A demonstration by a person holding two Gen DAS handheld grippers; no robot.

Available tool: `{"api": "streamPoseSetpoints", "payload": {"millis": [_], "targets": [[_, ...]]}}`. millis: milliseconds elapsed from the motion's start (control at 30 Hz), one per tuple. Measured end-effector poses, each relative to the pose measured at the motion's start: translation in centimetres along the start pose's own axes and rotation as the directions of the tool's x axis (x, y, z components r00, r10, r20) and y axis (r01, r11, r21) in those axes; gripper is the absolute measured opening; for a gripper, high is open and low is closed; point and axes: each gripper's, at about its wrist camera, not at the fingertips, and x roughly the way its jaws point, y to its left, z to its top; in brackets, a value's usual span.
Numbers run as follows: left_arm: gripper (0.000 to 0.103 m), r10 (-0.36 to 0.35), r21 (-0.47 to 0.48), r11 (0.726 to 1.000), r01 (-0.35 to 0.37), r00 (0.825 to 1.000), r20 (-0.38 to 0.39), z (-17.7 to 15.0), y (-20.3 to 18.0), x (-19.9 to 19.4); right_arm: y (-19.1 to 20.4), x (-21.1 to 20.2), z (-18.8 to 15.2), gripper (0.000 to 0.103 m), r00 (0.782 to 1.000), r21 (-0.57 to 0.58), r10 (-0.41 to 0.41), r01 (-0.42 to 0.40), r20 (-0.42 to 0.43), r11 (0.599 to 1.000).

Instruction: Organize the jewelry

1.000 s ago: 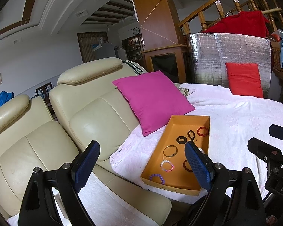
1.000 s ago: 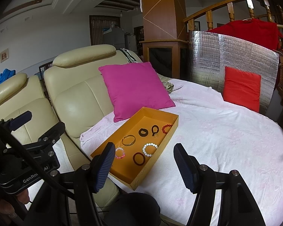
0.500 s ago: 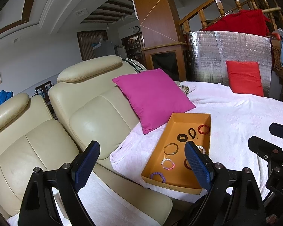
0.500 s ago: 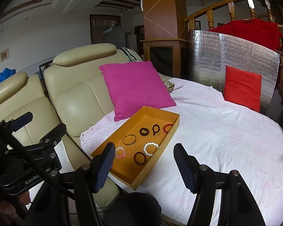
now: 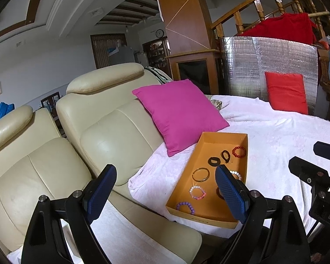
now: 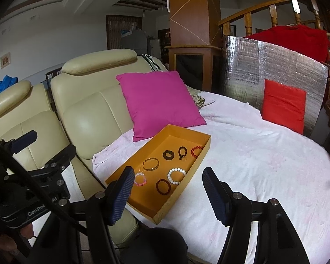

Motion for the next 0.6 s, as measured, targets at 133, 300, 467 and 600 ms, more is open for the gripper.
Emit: {"api": "streamPoseSetpoints", "payload": {"millis": [133,300,467,600], "targets": [[0.091,0.003,-0.013,1.000,-0.003,1.000,-0.002,0.2,0.4,0.5,0.2,0.5,0.8,0.068,1.000,-0.011,-0.004,0.004,0.009,1.000],[0.091,0.001,-0.021,1.000,-0.001,1.000,-0.015,0.4,0.8,1.5,0.5,1.6,1.5,0.068,1.000,-0.031,-0.002,0.003,0.014,1.000],[0.091,0.013,-0.026,1.000,-0.014,0.999,-0.035,0.3,0.9,3.2,0.7,4.1,1.7,0.068,1.000,-0.035,0.011,-0.011,-0.008,0.999],[0.091,0.021,-0.020,1.000,-0.022,0.998,-0.061,0.3,0.8,5.3,0.6,7.0,1.6,0.068,0.999,-0.032,0.022,-0.023,-0.031,0.999]]}}
